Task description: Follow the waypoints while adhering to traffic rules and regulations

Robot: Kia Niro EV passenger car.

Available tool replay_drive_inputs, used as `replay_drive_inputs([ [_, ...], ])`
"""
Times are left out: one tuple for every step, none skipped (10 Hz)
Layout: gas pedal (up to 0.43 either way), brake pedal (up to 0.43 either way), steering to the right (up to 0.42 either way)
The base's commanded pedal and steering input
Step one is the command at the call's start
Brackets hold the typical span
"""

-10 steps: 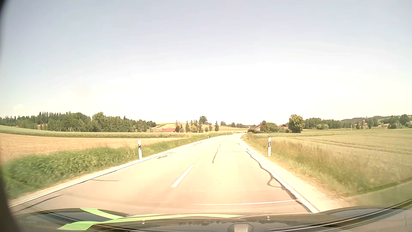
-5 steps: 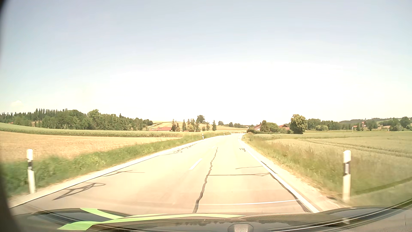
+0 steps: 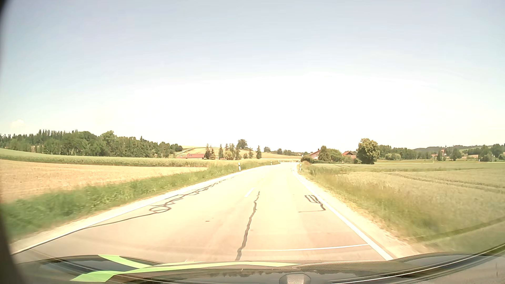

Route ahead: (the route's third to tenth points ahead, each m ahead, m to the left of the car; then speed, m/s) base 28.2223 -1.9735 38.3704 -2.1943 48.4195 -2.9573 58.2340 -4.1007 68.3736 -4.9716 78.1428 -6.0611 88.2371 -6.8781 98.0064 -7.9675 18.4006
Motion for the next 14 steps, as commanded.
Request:
replay_drive_inputs([
  [0.268, 0.000, 0.005],
  [0.268, 0.000, 0.005],
  [0.280, 0.000, 0.005],
  [0.280, 0.000, 0.005],
  [0.280, 0.000, 0.005],
  [0.280, 0.000, 0.005],
  [0.268, 0.000, 0.005],
  [0.268, 0.000, 0.005],
  [0.248, 0.000, 0.005],
  [0.240, 0.000, 0.005],
  [0.228, 0.000, 0.005],
  [0.220, 0.000, 0.005],
  [0.220, 0.000, 0.005],
  [0.220, 0.000, 0.005],
])
